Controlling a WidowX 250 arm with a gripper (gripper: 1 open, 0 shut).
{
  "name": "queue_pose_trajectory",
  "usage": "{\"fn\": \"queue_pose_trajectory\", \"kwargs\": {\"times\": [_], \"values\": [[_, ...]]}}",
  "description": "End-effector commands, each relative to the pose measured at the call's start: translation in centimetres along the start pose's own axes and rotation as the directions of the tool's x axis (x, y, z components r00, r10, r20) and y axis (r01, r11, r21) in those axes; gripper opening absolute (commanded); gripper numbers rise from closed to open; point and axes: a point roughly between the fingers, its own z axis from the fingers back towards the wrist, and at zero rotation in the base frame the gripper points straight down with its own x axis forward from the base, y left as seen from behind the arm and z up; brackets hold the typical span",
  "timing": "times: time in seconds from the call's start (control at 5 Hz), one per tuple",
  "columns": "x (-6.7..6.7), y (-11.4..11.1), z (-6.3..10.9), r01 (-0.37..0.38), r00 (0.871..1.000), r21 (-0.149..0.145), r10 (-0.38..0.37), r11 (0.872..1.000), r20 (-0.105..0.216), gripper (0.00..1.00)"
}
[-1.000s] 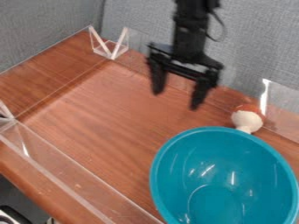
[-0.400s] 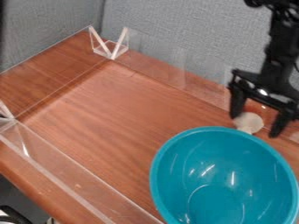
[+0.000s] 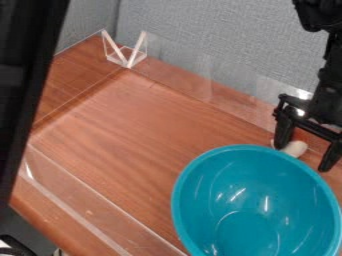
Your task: Remove the mushroom from inside the blue bowl and put it on the table
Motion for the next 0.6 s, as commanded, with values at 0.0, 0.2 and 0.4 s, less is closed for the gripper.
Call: {"fn": "queue_pose_trajectory", "kwargs": {"times": [0.0,0.2,0.4], "values": [[1.5,0.7,0.8,-0.042,0.997,-0.008,0.042,0.999,0.065,1.00],[2.1,1.2,0.4,-0.075,0.995,0.004,0.074,0.997,0.070,1.00],[3.0,1.3,-0.1,-0.088,0.994,0.025,0.086,0.996,0.072,1.00]]}}
